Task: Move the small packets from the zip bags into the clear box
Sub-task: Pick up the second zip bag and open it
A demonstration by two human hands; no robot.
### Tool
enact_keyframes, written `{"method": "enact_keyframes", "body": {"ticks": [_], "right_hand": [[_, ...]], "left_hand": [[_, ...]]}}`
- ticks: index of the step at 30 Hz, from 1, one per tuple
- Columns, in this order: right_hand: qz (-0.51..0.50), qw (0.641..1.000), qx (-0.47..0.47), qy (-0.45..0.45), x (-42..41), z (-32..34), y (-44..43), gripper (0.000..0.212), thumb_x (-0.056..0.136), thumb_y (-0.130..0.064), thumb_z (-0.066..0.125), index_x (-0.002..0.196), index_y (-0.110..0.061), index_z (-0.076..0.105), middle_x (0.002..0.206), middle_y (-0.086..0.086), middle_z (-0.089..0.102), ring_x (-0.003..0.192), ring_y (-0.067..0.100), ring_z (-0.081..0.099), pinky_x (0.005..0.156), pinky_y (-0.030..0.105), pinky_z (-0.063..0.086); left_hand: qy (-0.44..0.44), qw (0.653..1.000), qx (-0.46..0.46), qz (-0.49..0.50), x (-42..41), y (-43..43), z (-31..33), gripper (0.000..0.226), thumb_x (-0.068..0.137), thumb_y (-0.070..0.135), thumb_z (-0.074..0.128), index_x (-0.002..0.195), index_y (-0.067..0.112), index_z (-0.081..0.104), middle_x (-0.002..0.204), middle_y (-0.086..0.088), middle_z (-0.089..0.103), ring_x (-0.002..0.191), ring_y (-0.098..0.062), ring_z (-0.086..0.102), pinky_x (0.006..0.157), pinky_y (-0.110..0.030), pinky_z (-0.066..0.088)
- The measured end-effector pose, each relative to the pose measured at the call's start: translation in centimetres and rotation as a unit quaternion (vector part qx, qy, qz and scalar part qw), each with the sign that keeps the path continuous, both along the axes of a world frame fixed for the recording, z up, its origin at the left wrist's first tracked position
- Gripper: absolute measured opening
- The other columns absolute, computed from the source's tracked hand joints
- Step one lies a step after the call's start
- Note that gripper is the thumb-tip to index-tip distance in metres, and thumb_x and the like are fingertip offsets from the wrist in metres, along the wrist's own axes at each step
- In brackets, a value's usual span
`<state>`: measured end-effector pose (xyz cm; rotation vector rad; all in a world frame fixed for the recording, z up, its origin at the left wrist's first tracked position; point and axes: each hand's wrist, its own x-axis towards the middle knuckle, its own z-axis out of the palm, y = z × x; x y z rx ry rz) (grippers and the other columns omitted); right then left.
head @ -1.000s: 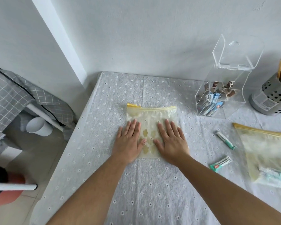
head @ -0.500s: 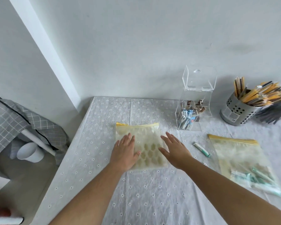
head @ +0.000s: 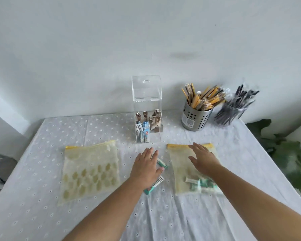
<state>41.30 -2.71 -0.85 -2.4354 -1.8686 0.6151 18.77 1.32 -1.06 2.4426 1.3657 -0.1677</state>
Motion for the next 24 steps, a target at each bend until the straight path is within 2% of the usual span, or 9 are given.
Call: {"method": "enact_keyframes", "body": {"ticks": [3,5,7,10,13,16,19,21,24], "right_hand": [[0.024,0.999,-0.027,-0.005,2.7,-1.1,0.1,0.069,0.092,-0.043,0.050,0.150,-0.025,0.018,0.160,-0.006,0.012,0.148,0.016,0.011,0.117,0.041,0.023],[0.036,0.999,-0.027,0.010,3.8,-2.0,0.1,0.076,0.088,-0.047,0.055,0.150,-0.025,0.017,0.160,-0.007,0.012,0.148,0.014,0.011,0.118,0.040,0.022],[0.048,0.999,-0.007,0.023,4.2,-2.8,-0.1,0.077,0.086,-0.047,0.057,0.149,-0.026,0.019,0.160,-0.009,0.012,0.148,0.013,0.010,0.118,0.037,0.018],[0.062,0.997,0.014,0.032,5.0,-3.3,-0.1,0.082,0.083,-0.048,0.062,0.149,-0.027,0.018,0.160,-0.009,0.011,0.148,0.013,0.008,0.119,0.037,0.015],[0.074,0.996,0.001,0.046,5.8,-2.2,0.0,0.094,0.077,-0.049,0.069,0.150,-0.029,0.013,0.160,-0.008,0.008,0.148,0.015,0.006,0.119,0.040,0.015],[0.088,0.994,-0.002,0.071,6.2,-0.1,0.2,0.103,0.071,-0.048,0.075,0.150,-0.032,0.011,0.160,-0.006,0.011,0.148,0.016,0.008,0.119,0.043,0.018],[0.068,0.989,0.002,0.135,6.1,2.5,0.8,0.106,0.065,-0.047,0.080,0.148,-0.033,0.016,0.155,-0.001,0.027,0.145,0.021,0.021,0.116,0.044,0.026],[0.048,0.982,-0.004,0.184,5.9,4.5,1.2,0.099,0.066,-0.044,0.081,0.146,-0.034,0.023,0.149,0.001,0.038,0.137,0.023,0.034,0.110,0.038,0.034],[0.052,0.975,-0.017,0.216,4.9,7.7,1.2,0.070,0.071,-0.035,0.080,0.133,-0.029,0.047,0.128,0.003,0.055,0.120,0.022,0.051,0.096,0.031,0.043]], "left_hand": [[-0.006,0.999,-0.036,0.012,3.8,-0.6,-1.4,0.069,0.096,0.049,0.034,0.151,0.016,0.006,0.160,-0.006,0.008,0.147,-0.022,0.004,0.120,-0.038,0.007],[-0.047,0.995,-0.065,0.050,6.2,-1.0,-1.9,0.068,0.095,0.047,0.039,0.149,0.015,0.014,0.154,-0.009,0.028,0.142,-0.026,0.023,0.118,-0.039,0.020],[-0.131,0.979,-0.089,0.127,7.9,-1.4,-2.0,0.064,0.093,0.041,0.049,0.146,0.015,0.025,0.134,-0.011,0.052,0.125,-0.026,0.045,0.107,-0.038,0.037],[-0.271,0.910,-0.155,0.273,9.8,-1.7,-1.5,0.062,0.088,0.023,0.062,0.142,0.022,0.031,0.104,-0.002,0.058,0.099,-0.019,0.057,0.089,-0.031,0.048],[-0.360,0.834,-0.222,0.354,10.3,-2.0,-0.8,0.069,0.085,0.005,0.062,0.143,0.025,0.030,0.101,-0.001,0.056,0.090,-0.016,0.058,0.074,-0.025,0.049],[-0.406,0.806,-0.264,0.341,9.8,-2.3,0.5,0.076,0.082,-0.004,0.061,0.144,0.024,0.028,0.114,-0.003,0.060,0.093,-0.014,0.060,0.065,-0.019,0.048],[-0.432,0.806,-0.286,0.287,8.3,-2.8,2.3,0.082,0.081,-0.006,0.064,0.143,0.034,0.028,0.128,-0.001,0.056,0.104,-0.016,0.060,0.078,-0.026,0.053],[-0.451,0.801,-0.303,0.253,7.2,-3.2,3.6,0.087,0.081,-0.009,0.062,0.143,0.040,0.025,0.129,-0.005,0.058,0.103,-0.017,0.061,0.083,-0.031,0.054],[-0.479,0.795,-0.309,0.207,5.4,-4.1,5.8,0.094,0.083,-0.015,0.056,0.145,0.041,0.014,0.111,-0.003,0.068,0.080,-0.011,0.062,0.075,-0.028,0.052]]}}
